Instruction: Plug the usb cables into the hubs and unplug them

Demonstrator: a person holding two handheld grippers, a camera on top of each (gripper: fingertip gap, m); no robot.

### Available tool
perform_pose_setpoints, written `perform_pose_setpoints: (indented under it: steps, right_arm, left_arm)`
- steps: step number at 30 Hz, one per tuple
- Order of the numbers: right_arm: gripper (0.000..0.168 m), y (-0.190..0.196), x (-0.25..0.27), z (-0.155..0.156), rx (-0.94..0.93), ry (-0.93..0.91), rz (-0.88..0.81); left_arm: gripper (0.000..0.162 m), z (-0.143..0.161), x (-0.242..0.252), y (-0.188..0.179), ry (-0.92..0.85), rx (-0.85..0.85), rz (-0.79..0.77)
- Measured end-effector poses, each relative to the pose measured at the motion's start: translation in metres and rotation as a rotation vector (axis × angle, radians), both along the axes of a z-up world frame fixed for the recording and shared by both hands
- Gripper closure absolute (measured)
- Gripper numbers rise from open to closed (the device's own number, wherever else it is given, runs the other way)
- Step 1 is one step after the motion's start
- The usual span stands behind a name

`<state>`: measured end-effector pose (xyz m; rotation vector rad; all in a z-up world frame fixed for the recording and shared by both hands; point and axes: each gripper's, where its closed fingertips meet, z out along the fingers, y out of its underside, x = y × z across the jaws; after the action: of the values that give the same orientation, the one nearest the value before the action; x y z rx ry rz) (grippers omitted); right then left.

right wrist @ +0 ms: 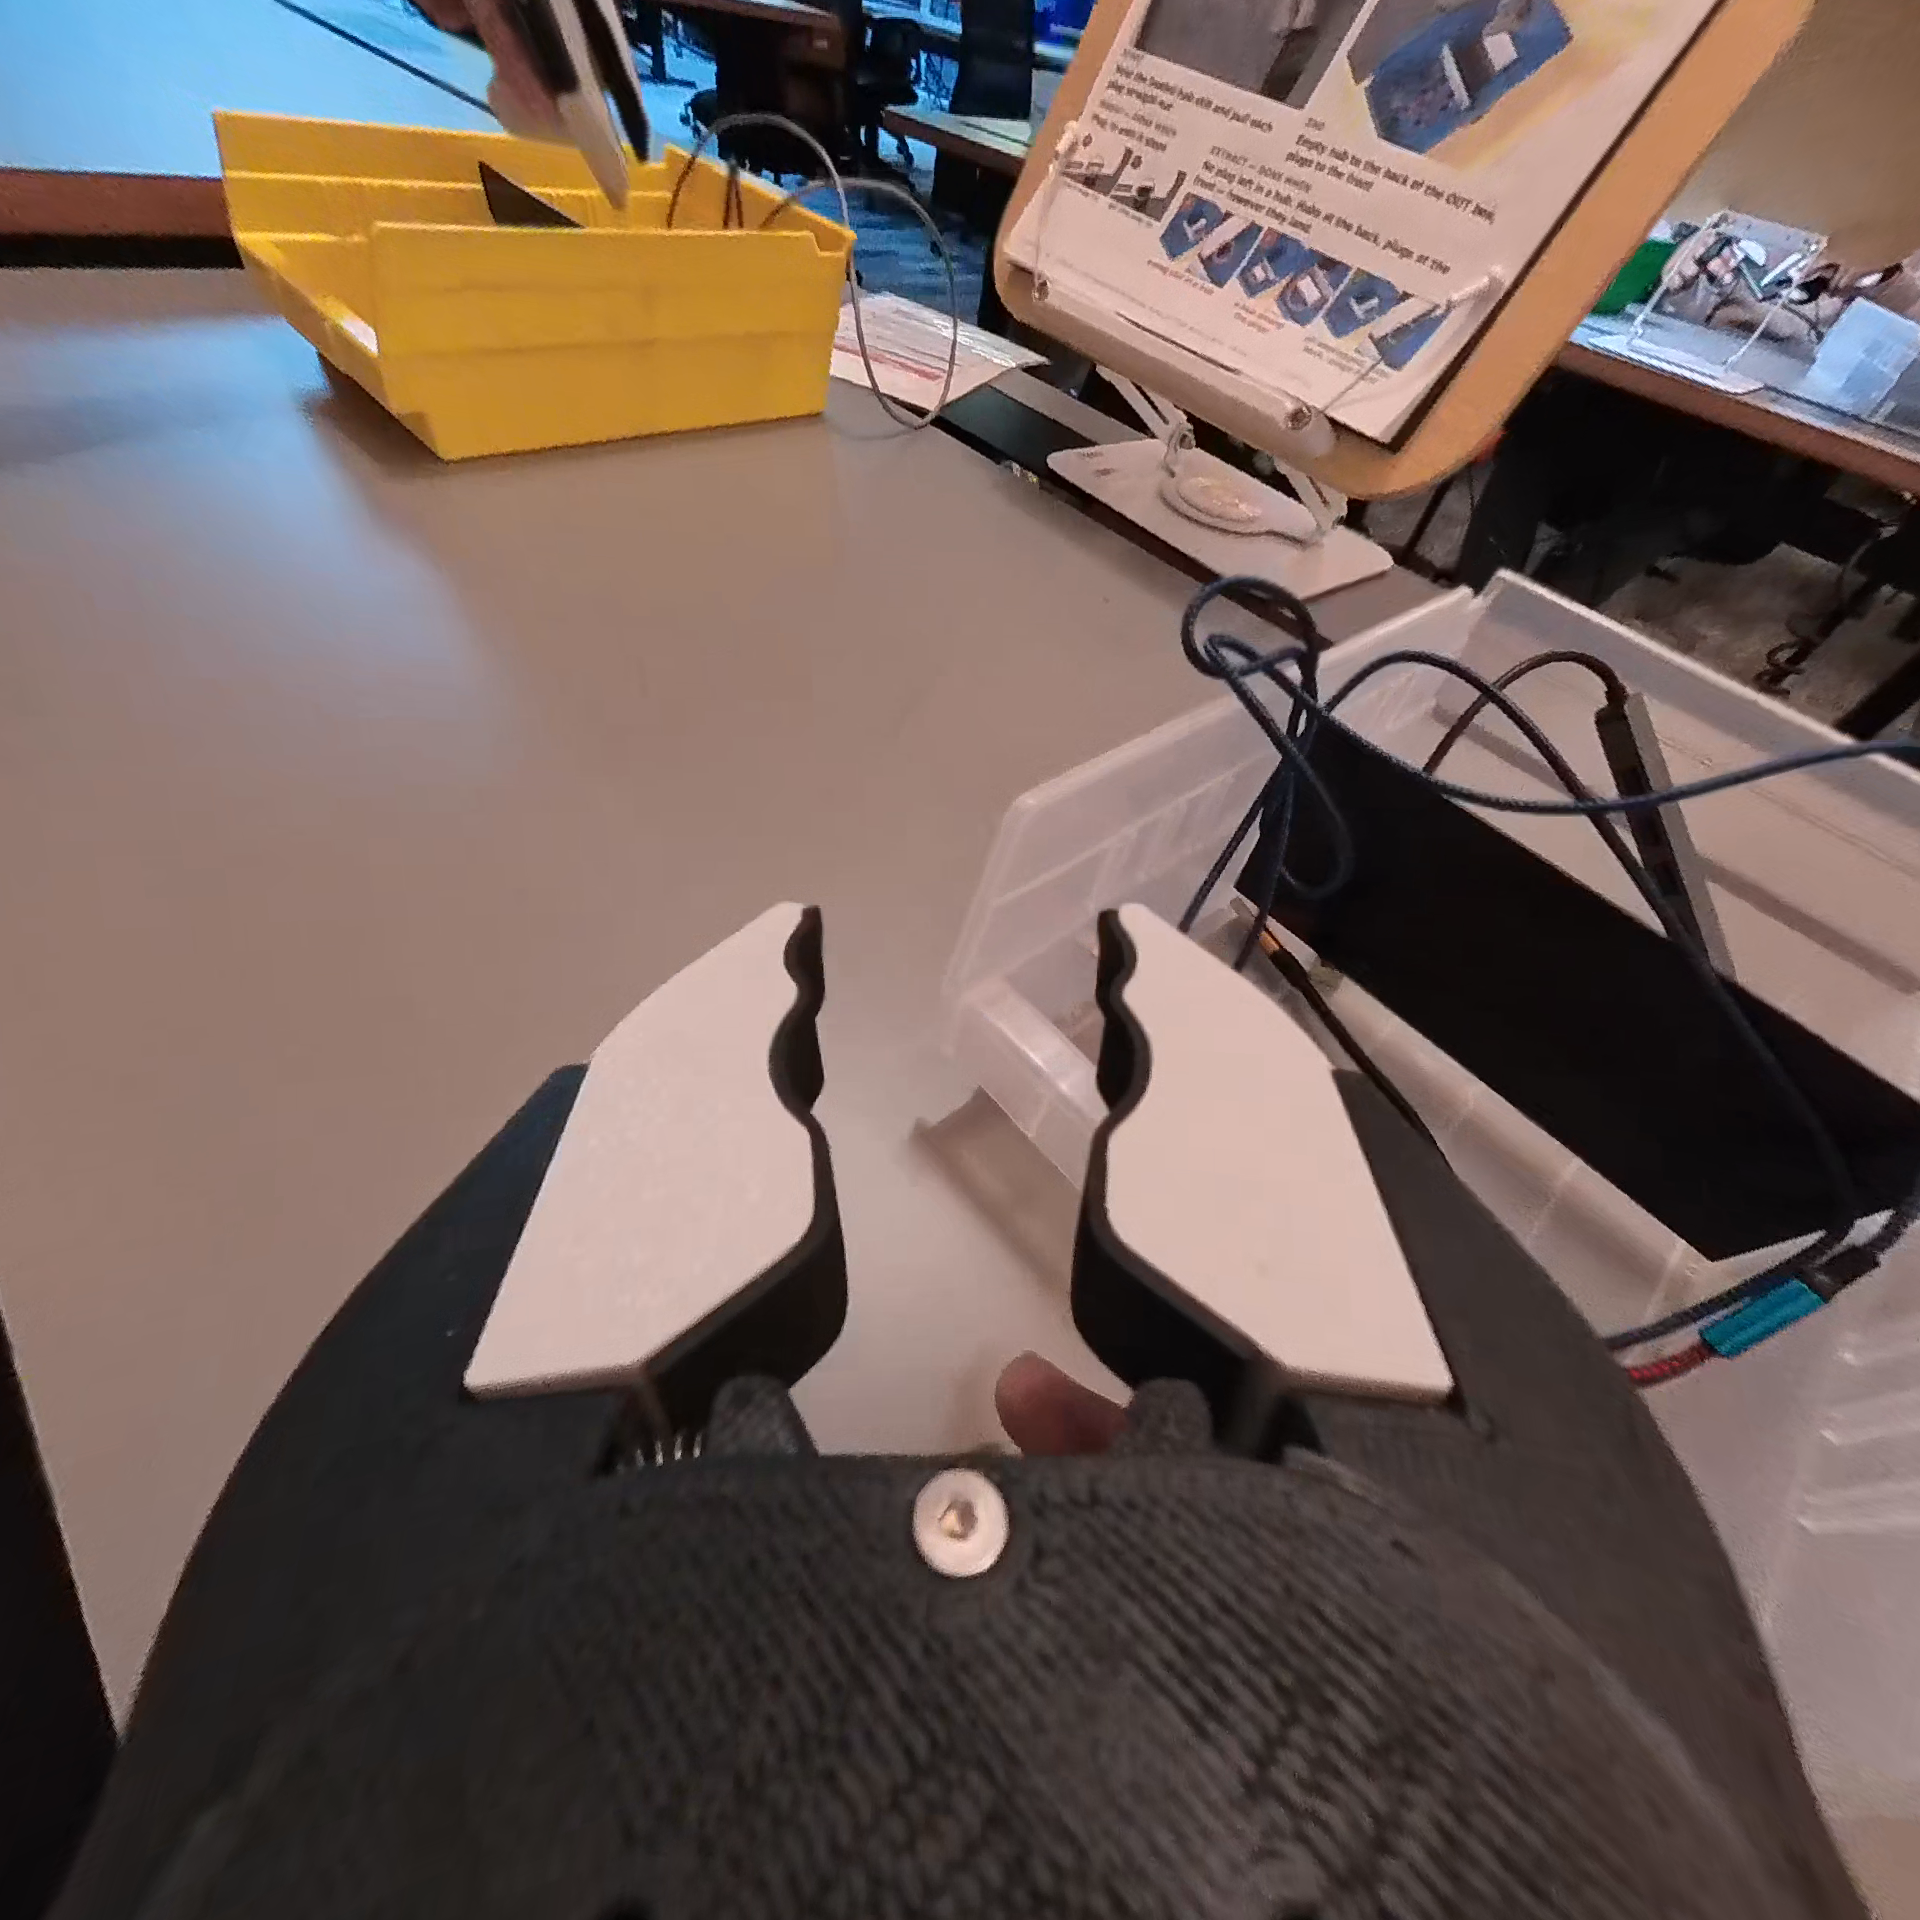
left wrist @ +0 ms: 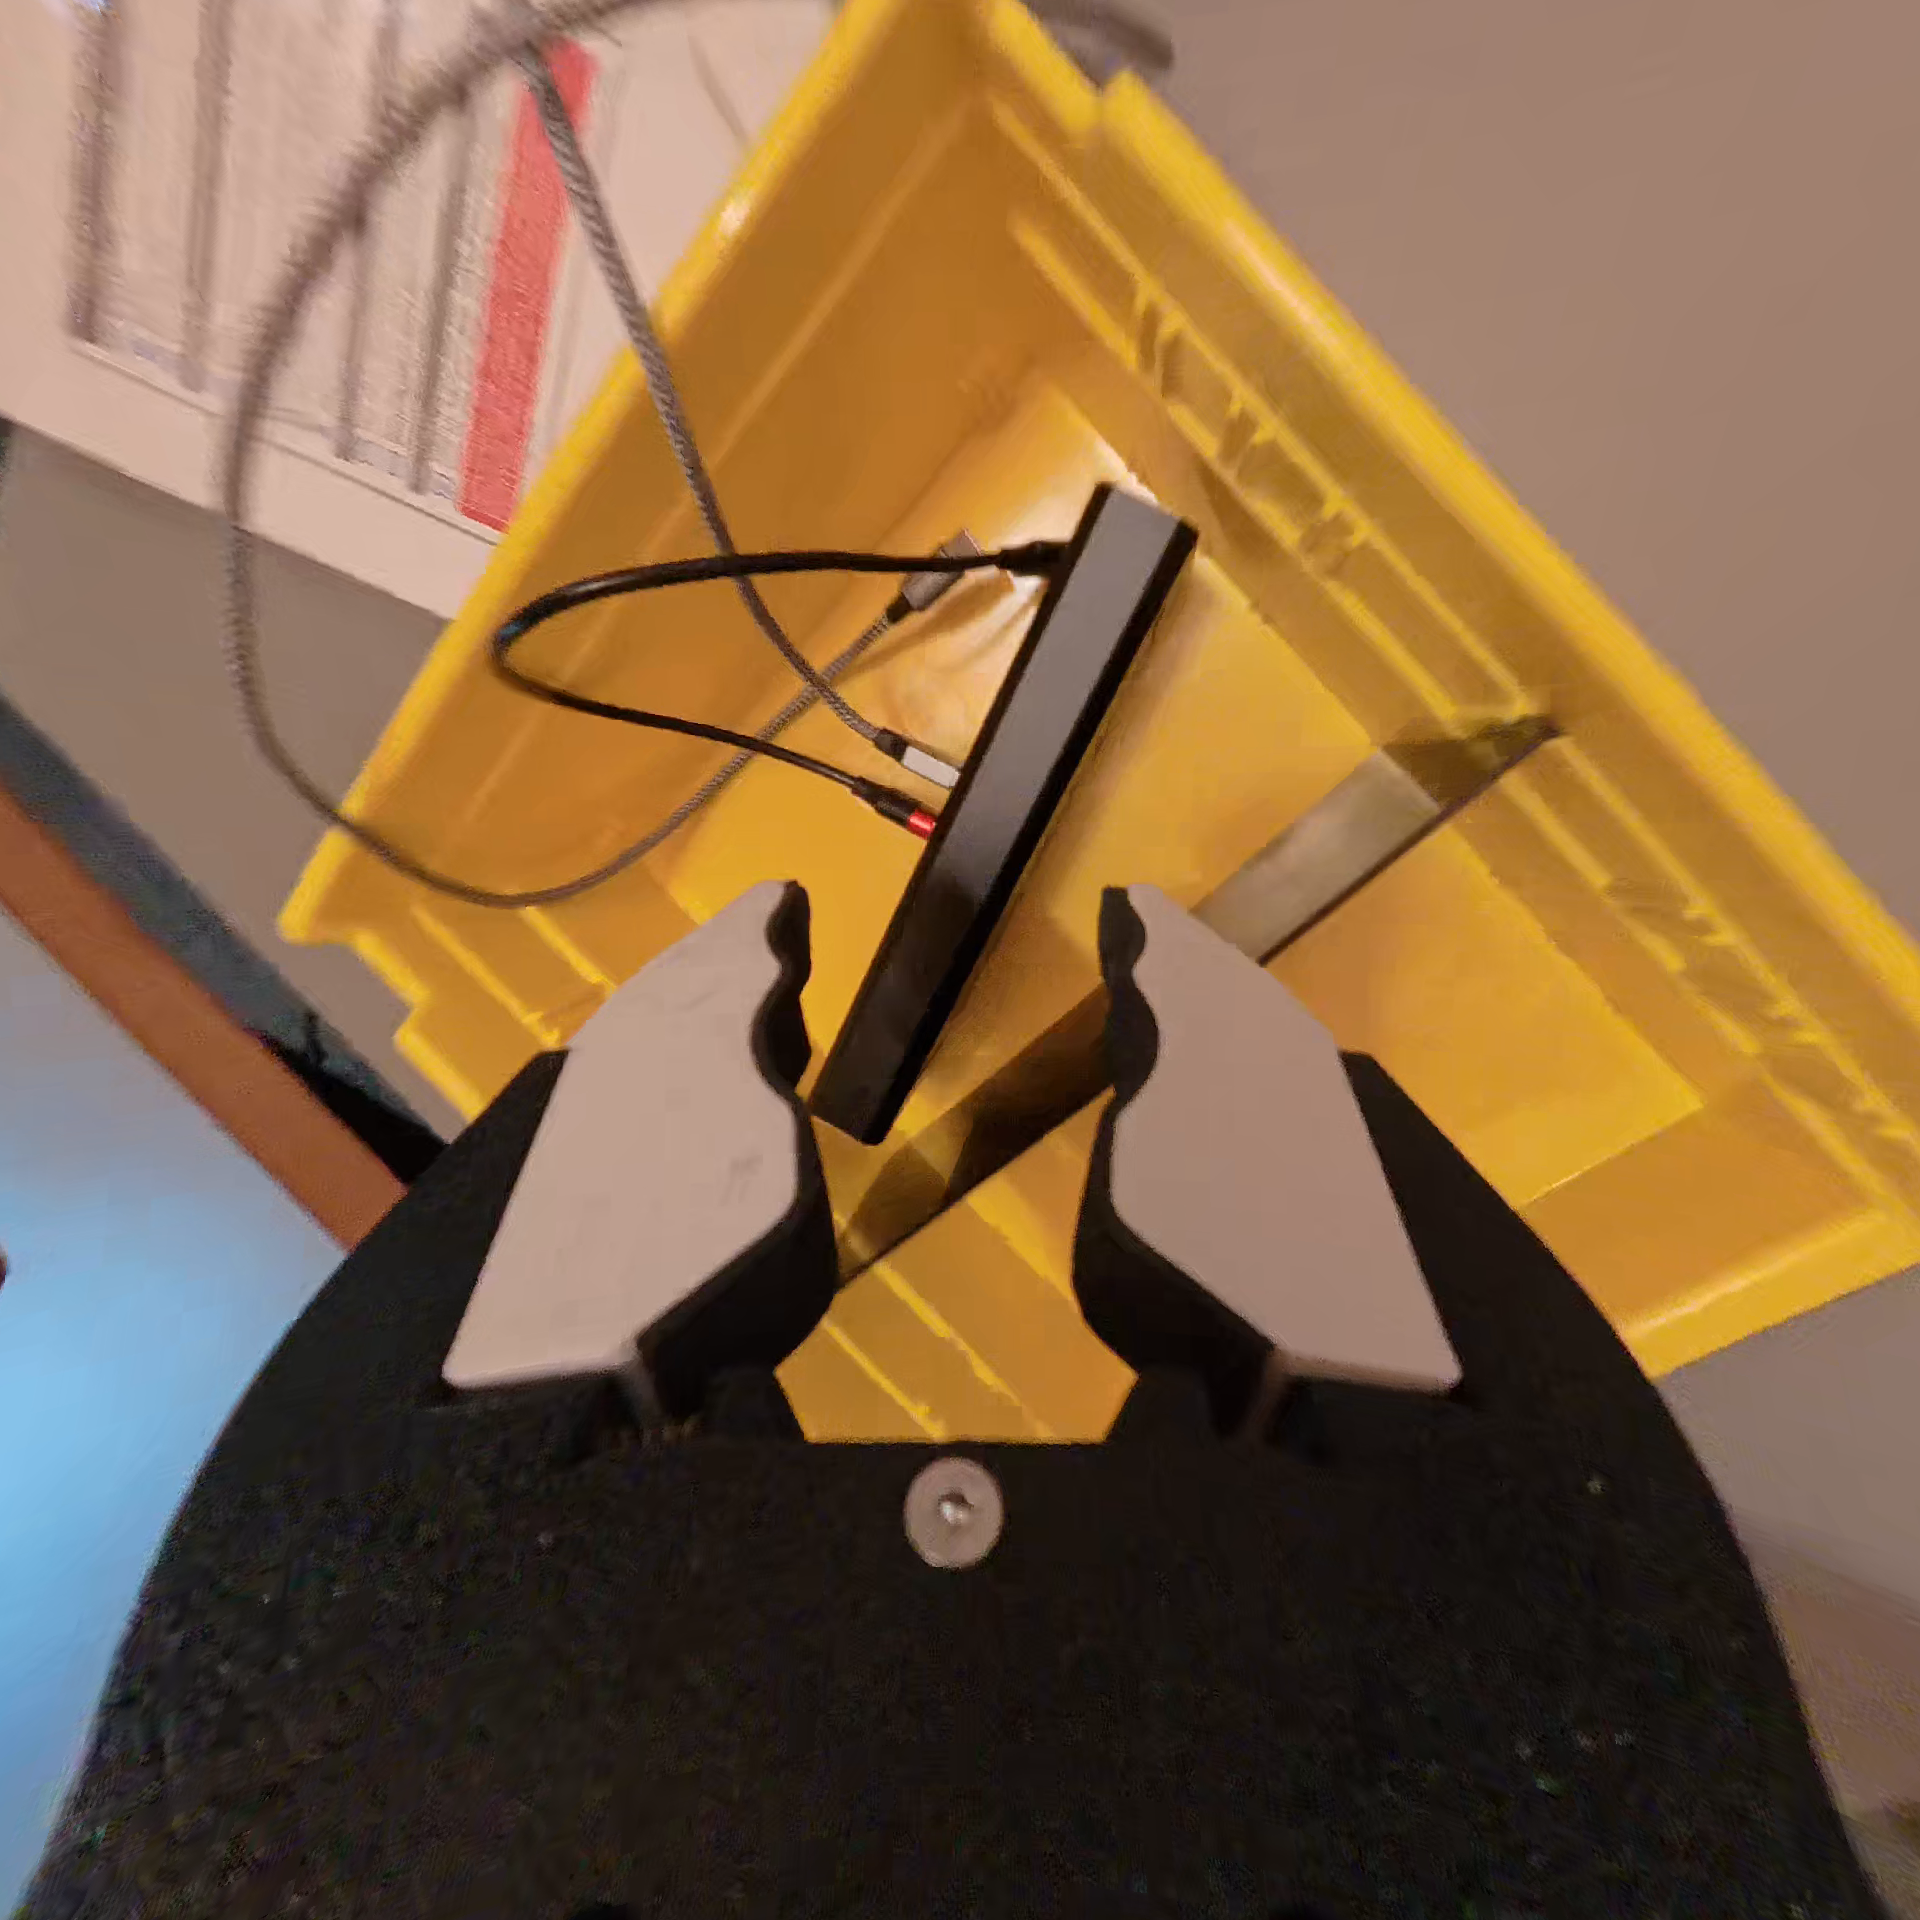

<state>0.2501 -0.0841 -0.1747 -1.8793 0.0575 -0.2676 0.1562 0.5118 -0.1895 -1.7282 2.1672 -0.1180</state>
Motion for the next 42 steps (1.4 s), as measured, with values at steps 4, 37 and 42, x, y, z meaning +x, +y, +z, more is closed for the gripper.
perform_pose_setpoints:
  steps: [4, 37, 42]
  right_arm:
    - [0.117, 0.021, -0.014, 0.008, 0.000, -0.018, 0.053]
    - [0.085, 0.235, -0.047, 0.127, 0.550, 0.218, -0.012]
    - [0.083, 0.259, -0.053, 0.161, 0.641, 0.226, 0.015]
  left_arm:
    - [0.110, -0.035, 0.002, 0.006, 0.203, -0.052, -0.085]
    - [0.136, 0.181, 0.019, -0.180, -0.603, 0.880, -0.451]
    - [0.136, 0.177, 0.028, -0.270, -0.794, 0.972, -0.568]
